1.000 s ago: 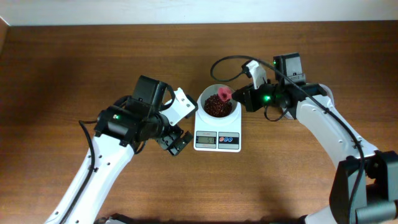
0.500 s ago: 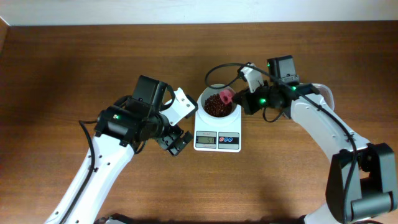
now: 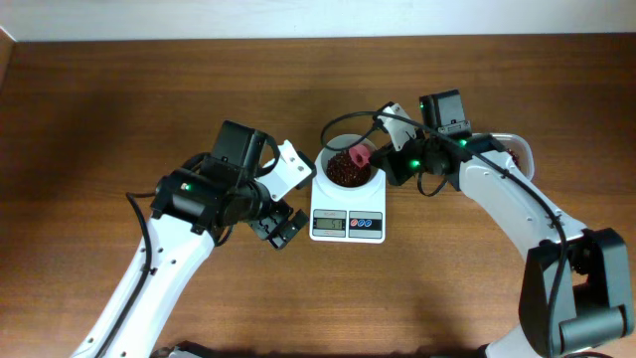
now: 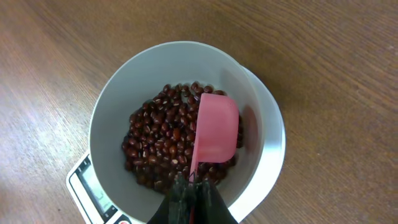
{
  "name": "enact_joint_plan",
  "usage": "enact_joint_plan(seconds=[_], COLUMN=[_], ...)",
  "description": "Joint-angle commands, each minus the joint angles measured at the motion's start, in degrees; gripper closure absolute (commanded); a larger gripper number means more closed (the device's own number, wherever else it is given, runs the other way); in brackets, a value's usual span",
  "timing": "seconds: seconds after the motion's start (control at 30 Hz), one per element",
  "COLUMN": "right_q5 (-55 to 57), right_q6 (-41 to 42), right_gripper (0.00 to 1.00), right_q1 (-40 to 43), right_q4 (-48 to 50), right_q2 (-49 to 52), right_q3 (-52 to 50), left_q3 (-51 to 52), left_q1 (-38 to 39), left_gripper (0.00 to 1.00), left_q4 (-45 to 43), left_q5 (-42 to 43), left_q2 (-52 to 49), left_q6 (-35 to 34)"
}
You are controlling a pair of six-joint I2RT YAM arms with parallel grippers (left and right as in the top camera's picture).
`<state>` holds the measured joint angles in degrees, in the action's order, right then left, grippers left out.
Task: Scoop and weigh 50g on scale
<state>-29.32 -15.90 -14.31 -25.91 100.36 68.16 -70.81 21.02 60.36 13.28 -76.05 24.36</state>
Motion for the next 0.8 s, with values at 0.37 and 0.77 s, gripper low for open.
enact_joint_plan(seconds=[0.37,0.77], right_q5=[5.6,-4.9], right_q6=[-6.2,-0.6], right_gripper=[0.96,0.96], right_q1=[-4.9,-4.7], right_q4=[-0.9,-2.3], right_q2=[0.4,0.0], right_q3=[0.8,1.8], left_q3=[0.3,0.3], left_q1=[0.2,0.2], left_gripper=[0.01,0.01], left_q4=[0.0,0.0], left_q5=[0.8,0.8], left_q2=[1.1,1.1], left_q6=[-0.5,-0.5])
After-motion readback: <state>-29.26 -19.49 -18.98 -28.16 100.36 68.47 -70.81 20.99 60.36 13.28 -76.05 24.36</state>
